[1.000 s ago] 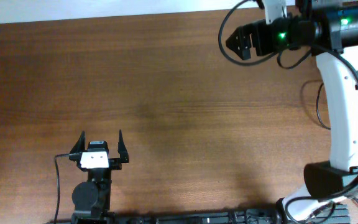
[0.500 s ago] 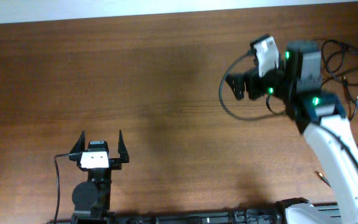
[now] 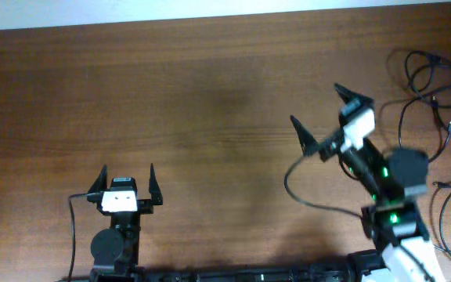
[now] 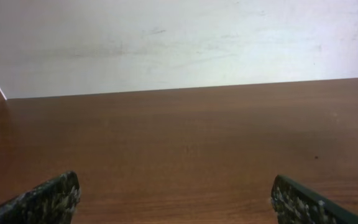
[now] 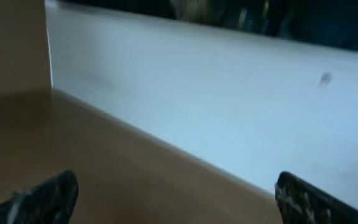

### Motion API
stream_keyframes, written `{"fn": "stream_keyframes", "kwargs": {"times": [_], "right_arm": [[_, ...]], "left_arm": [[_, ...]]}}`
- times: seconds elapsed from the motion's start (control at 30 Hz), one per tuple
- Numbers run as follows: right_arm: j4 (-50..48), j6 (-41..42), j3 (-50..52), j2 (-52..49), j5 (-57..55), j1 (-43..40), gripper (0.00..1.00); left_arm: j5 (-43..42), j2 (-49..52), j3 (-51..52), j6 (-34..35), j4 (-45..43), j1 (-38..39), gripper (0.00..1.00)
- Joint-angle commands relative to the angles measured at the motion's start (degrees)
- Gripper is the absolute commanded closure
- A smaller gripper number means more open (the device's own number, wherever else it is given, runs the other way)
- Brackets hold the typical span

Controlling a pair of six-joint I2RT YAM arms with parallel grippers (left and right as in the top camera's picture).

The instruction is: Untangle cables

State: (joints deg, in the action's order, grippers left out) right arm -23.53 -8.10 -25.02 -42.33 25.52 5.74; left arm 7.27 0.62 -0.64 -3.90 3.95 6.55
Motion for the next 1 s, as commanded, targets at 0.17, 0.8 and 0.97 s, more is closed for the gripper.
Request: {"fn": "stream_keyframes", "kwargs": {"times": [0.17, 0.8, 0.97], "right_arm": [[-10.64, -1.11, 15.93, 13.38, -2.25, 0.28, 0.01], [1.79, -1.09, 24.7, 37.31, -6.8, 0.17, 0.01], [13.31, -1.07, 24.7, 41.79, -10.43, 0.24, 0.01]], "left_arm": [[-0.42, -0.33, 0.09, -0.94, 0.42, -0.37, 0.01], [-0.42, -0.33, 0.07, -0.94, 0.42, -0.37, 0.01], [-0.42, -0.33, 0.07, -0.94, 0.42, -0.37, 0.01]]}}
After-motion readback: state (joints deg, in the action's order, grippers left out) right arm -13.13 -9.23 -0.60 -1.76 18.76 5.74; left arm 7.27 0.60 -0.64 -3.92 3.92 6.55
